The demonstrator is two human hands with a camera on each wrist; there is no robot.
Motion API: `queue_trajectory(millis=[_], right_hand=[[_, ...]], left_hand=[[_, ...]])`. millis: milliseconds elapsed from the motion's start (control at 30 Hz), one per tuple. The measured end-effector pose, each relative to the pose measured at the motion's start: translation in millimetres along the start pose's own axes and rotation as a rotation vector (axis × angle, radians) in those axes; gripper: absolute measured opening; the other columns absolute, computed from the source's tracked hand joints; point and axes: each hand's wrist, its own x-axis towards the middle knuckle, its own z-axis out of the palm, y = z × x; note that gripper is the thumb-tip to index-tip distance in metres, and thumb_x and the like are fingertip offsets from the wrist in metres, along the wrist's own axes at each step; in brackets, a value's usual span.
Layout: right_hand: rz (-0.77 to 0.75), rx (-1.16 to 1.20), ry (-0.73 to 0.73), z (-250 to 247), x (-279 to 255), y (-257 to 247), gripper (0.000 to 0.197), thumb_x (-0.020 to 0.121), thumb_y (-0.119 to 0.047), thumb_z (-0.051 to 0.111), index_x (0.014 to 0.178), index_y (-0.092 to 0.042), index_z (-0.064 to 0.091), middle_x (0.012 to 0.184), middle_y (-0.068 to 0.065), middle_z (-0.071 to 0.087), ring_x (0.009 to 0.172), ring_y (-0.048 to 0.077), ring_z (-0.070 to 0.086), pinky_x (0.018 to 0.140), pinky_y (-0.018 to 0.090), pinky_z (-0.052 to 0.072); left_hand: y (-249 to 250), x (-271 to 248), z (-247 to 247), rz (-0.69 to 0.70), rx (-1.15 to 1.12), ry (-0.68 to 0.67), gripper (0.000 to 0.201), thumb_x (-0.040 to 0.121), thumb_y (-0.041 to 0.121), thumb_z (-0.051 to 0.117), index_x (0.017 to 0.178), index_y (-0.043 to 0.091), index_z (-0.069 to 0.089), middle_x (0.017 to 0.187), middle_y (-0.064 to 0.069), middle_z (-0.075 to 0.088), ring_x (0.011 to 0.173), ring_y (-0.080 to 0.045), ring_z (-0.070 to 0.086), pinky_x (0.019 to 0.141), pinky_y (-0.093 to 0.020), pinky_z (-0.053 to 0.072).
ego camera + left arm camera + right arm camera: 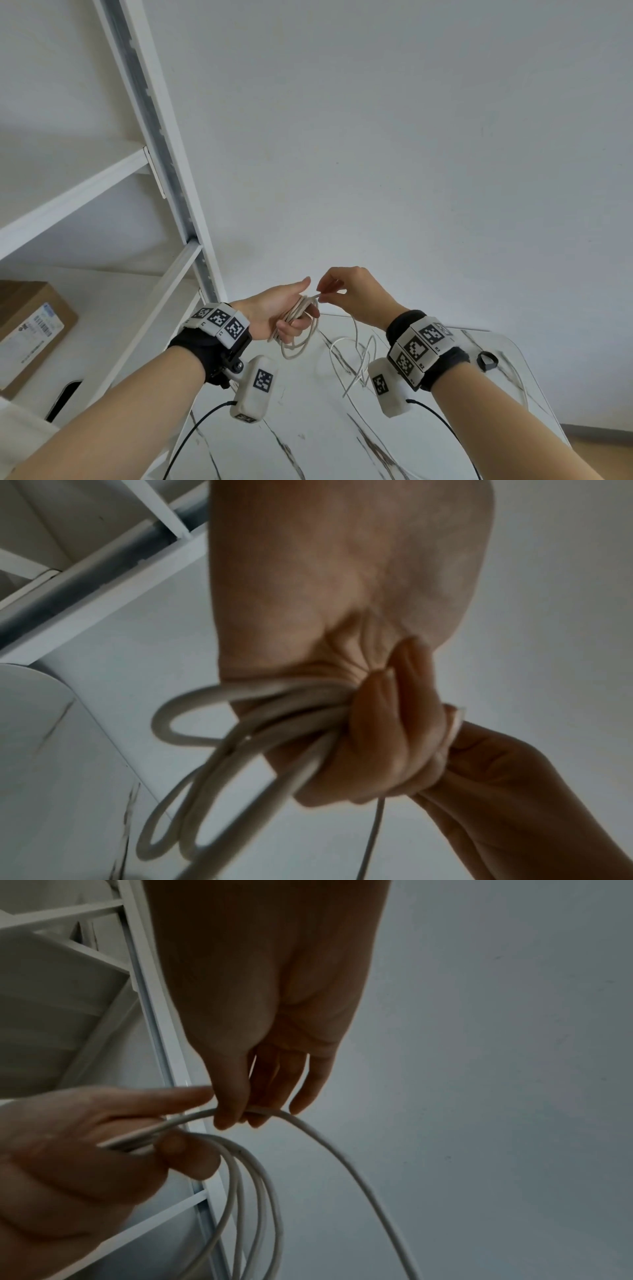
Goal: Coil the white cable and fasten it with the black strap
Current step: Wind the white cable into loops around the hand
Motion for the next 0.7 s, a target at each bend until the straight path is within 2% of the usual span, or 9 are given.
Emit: queue_trajectory(millis=[100,233,400,467,533,567,600,667,700], right_hand=[[-0.047,0.023,0.035,2.6,-0.4,-1.0,0.010,0.080,-0.008,0.070,0.091,-0.007,0.070,0.090,0.008,0.071,0.084,0.017,0.067,0.084,0.029,0.053],[-0.076,0.012,0.028,1.1,0.1,-1.0,0.013,0.081,-0.009,0.070,0.093,-0.006,0.072,0.092,0.009,0.072,0.085,0.019,0.067,0.084,0.028,0.053],[-0.013,-0.022,0.064,3.8,-1.2,8.2,0.016,0.086,-0.010,0.063,0.099,-0.007,0.072,0.094,0.006,0.074,0.086,0.015,0.066,0.082,0.025,0.050],[0.034,-0.012,0.094,7.6,-2.6,15.0,0.015,0.088,-0.010,0.060,0.095,-0.008,0.073,0.074,-0.003,0.070,0.066,0.001,0.059,0.068,0.016,0.044],[0.085,0.008,0.125,12.6,-4.6,20.2,0.016,0.089,-0.007,0.057,0.084,-0.008,0.072,0.055,-0.007,0.057,0.050,0.006,0.047,0.055,0.019,0.038],[0.114,0.026,0.146,16.0,-4.7,23.4,0.017,0.088,-0.006,0.056,0.083,-0.007,0.072,0.057,-0.001,0.061,0.051,0.010,0.049,0.056,0.025,0.043],[0.149,0.046,0.165,19.4,-4.8,26.6,0.017,0.088,-0.006,0.056,0.087,-0.006,0.072,0.067,0.007,0.069,0.060,0.018,0.059,0.063,0.032,0.050],[0.231,0.110,0.193,27.3,-5.2,30.5,0.020,0.089,-0.006,0.055,0.101,-0.006,0.071,0.086,0.012,0.074,0.078,0.021,0.066,0.077,0.033,0.052],[0.253,0.138,0.194,32.1,-5.3,32.4,0.022,0.089,-0.005,0.054,0.103,-0.005,0.070,0.087,0.010,0.074,0.079,0.018,0.065,0.077,0.030,0.050]], left_hand=[[1.0,-2.9,1.3,-0.003,0.016,-0.067,0.055,0.094,0.057,0.026,0.074,0.013,0.051,0.042,0.003,0.037,0.030,-0.006,0.026,0.036,-0.015,0.025],[-1.1,-8.5,-2.2,0.043,-0.004,-0.088,0.031,0.096,0.035,0.041,0.073,0.015,0.049,0.041,0.007,0.031,0.030,-0.004,0.023,0.034,-0.016,0.024],[3.8,-13.5,-1.0,0.097,-0.070,-0.099,0.032,0.098,0.021,0.033,0.069,0.015,0.046,0.037,0.008,0.030,0.026,-0.001,0.022,0.031,-0.014,0.020],[9.5,-17.0,1.3,0.115,-0.112,-0.110,0.038,0.097,0.019,0.029,0.063,0.017,0.045,0.035,0.009,0.030,0.025,0.000,0.022,0.031,-0.014,0.018],[16.2,-20.6,3.5,0.138,-0.141,-0.133,0.042,0.095,0.021,0.029,0.056,0.021,0.045,0.034,0.010,0.030,0.025,0.001,0.023,0.031,-0.015,0.017],[19.8,-22.1,4.6,0.152,-0.165,-0.149,0.042,0.093,0.024,0.030,0.054,0.021,0.045,0.033,0.010,0.030,0.025,0.000,0.024,0.031,-0.016,0.018],[23.3,-23.3,5.6,0.170,-0.197,-0.163,0.041,0.092,0.026,0.031,0.054,0.022,0.044,0.033,0.010,0.031,0.024,0.000,0.024,0.031,-0.017,0.019],[30.1,-24.5,7.8,0.220,-0.274,-0.173,0.041,0.092,0.027,0.031,0.054,0.021,0.044,0.033,0.010,0.032,0.025,-0.003,0.018,0.032,-0.017,0.021],[33.0,-24.6,9.5,0.252,-0.318,-0.169,0.040,0.091,0.026,0.032,0.054,0.021,0.045,0.033,0.009,0.032,0.028,-0.005,0.013,0.032,-0.017,0.021]])
